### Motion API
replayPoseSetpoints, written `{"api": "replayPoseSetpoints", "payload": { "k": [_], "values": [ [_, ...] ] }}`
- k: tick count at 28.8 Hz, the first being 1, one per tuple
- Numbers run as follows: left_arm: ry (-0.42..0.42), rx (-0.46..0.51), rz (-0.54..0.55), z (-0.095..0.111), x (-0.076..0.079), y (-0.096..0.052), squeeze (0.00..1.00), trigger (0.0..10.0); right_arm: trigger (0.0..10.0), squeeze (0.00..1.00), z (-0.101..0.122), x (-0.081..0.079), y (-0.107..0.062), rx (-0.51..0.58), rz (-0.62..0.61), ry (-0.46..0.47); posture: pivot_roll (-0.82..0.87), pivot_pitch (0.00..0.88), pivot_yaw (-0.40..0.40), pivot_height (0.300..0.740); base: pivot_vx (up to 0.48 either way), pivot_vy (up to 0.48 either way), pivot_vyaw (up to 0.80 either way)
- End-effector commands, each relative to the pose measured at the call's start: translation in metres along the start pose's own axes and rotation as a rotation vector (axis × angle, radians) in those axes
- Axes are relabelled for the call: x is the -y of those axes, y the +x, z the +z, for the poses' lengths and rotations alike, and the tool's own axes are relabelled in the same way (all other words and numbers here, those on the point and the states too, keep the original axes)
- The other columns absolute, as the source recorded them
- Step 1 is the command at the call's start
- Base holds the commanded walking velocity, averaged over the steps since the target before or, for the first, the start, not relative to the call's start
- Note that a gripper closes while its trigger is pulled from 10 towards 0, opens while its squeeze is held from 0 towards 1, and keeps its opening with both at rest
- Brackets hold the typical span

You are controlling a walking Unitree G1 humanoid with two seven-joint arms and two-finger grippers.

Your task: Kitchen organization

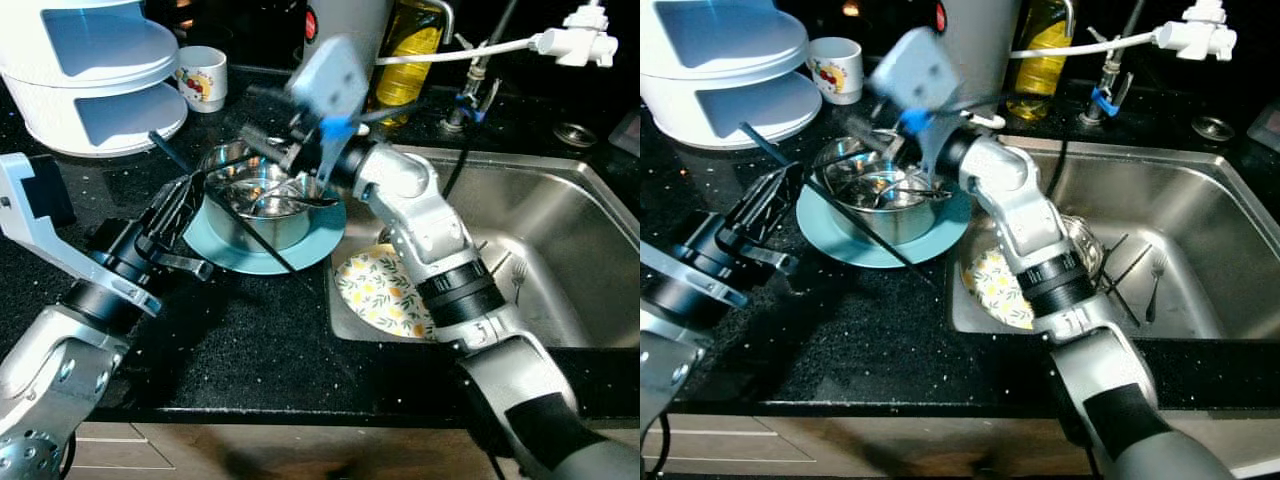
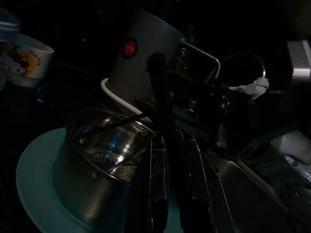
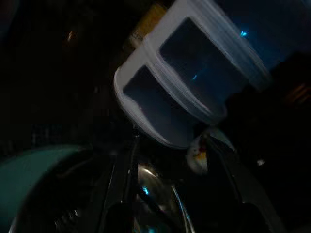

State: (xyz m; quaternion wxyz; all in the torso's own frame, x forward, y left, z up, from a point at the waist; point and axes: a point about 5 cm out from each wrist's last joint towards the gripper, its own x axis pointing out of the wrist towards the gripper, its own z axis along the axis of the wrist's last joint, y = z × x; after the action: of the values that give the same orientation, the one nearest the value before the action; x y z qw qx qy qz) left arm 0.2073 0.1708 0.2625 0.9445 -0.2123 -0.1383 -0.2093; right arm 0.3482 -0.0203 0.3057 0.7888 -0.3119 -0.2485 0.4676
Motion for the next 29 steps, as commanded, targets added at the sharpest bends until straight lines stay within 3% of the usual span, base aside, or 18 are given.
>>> {"api": "replayPoseSetpoints", "payload": {
  "k": [1,5,8,9,16,29],
  "values": [
    [0.016,-0.056,0.03,-0.008,-0.005,-0.001,0.0,10.0,10.0,0.0,-0.003,-0.005,0.004,-0.065,0.068,-0.137,0.17,0.041,-0.138,0.74,0.0,0.0,0.0],
    [0.016,-0.053,0.031,-0.008,-0.005,-0.002,0.0,10.0,10.0,0.0,-0.008,-0.006,0.008,-0.145,0.111,-0.264,0.18,0.04,-0.139,0.74,0.0,0.0,0.0],
    [0.017,-0.053,0.031,-0.008,-0.005,-0.002,0.0,10.0,10.0,0.0,-0.011,-0.006,0.009,-0.173,0.123,-0.293,0.18,0.04,-0.141,0.74,0.0,0.0,0.0],
    [0.017,-0.053,0.031,-0.008,-0.004,-0.002,0.0,10.0,10.0,0.0,-0.015,-0.003,0.01,-0.224,0.138,-0.357,0.18,0.041,-0.143,0.74,0.0,0.0,0.0],
    [0.018,-0.048,0.033,-0.007,-0.005,-0.002,0.0,10.0,10.0,0.0,-0.017,0.003,0.014,-0.269,0.132,-0.432,0.18,0.042,-0.146,0.74,0.0,0.0,0.0],
    [0.01,-0.046,0.031,-0.008,-0.002,-0.003,0.0,10.0,10.0,0.0,-0.026,-0.01,0.027,-0.331,0.232,-0.541,0.17,0.047,-0.152,0.74,0.0,0.0,0.0]
  ]
}}
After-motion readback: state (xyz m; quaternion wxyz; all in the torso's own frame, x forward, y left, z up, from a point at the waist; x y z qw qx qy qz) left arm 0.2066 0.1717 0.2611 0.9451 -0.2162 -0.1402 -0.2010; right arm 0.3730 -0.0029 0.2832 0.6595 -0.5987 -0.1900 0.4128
